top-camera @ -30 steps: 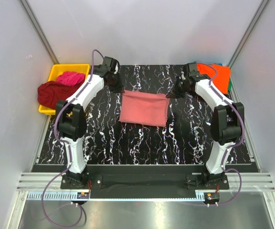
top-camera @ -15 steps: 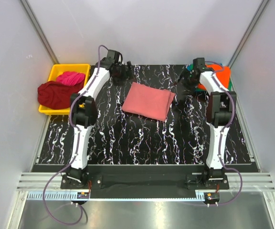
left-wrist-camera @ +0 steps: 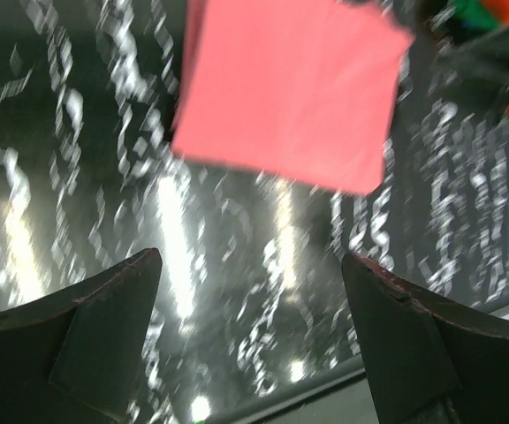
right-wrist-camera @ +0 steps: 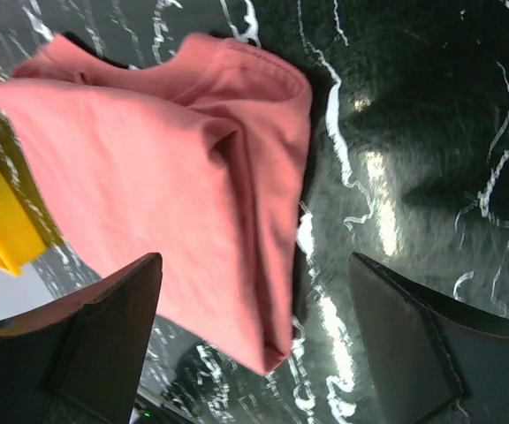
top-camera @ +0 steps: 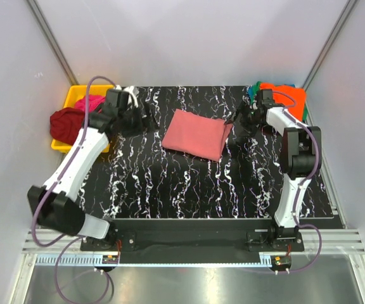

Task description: Fold and stack the t-shirts

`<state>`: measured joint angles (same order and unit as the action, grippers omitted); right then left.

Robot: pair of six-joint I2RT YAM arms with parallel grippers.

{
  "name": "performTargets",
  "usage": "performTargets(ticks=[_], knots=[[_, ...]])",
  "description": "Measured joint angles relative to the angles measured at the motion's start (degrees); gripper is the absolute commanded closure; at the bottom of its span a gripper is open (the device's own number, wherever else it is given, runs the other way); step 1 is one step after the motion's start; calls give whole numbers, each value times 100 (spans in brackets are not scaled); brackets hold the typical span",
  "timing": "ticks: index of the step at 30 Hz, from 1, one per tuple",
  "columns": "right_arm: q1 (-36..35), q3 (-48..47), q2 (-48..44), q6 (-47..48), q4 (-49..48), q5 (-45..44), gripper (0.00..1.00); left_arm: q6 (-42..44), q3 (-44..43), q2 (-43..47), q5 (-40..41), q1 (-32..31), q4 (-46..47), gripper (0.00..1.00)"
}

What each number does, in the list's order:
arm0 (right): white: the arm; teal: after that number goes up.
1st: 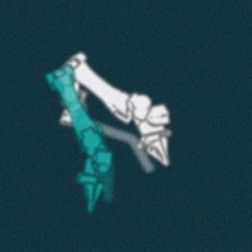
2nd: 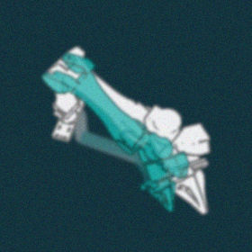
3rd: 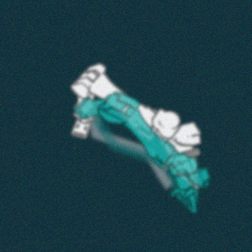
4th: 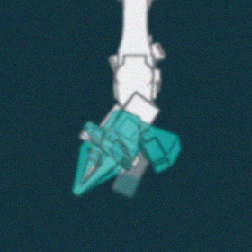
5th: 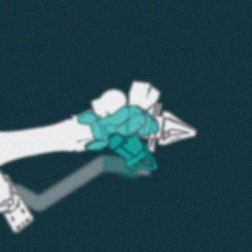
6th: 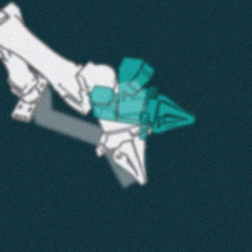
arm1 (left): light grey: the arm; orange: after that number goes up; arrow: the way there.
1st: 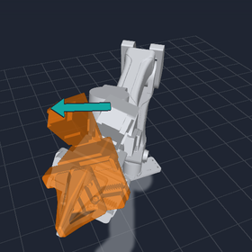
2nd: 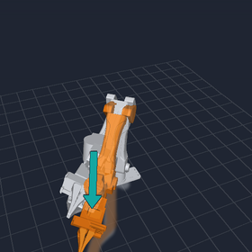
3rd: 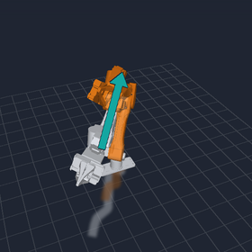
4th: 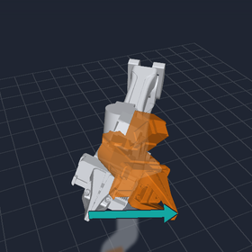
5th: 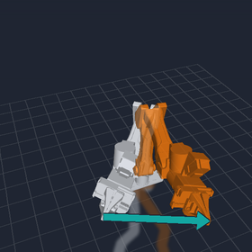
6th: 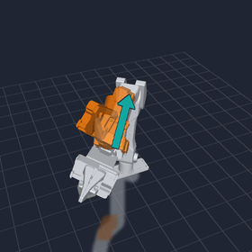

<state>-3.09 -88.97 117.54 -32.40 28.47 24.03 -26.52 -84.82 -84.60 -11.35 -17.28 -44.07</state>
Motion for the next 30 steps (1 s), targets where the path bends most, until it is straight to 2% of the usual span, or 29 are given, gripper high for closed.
performTargets(ticks=[6,11,14,15,16,19,22,25,26,27,30], knots=[[-50,-31,509,289,-221,125,8,87,1615,1231,407,9,-197,11],[-146,-326,785,323,-332,264,12,109,2356,2415,754,26,-378,10],[-229,-557,949,321,-348,258,19,107,2647,2973,872,48,-402,10],[-254,-636,1008,319,-348,264,22,103,2732,3123,911,57,-409,9],[-289,-748,1088,319,-334,267,31,107,2815,3250,973,68,-417,9],[-369,-986,1320,286,-337,319,44,109,3025,3471,1088,87,-468,9],[-407,-1069,1429,260,-334,409,53,107,3150,3532,1163,118,-566,8],[-404,-1235,1622,267,-332,605,70,101,3292,3729,1226,142,-597,4],[-402,-1281,1685,245,-337,706,83,101,3322,3799,1250,144,-616,4],[-400,-1327,1751,262,-348,800,89,79,3362,3921,1318,146,-629,3],[-400,-1342,1821,251,-361,973,100,55,3386,4249,1484,151,-660,2]])
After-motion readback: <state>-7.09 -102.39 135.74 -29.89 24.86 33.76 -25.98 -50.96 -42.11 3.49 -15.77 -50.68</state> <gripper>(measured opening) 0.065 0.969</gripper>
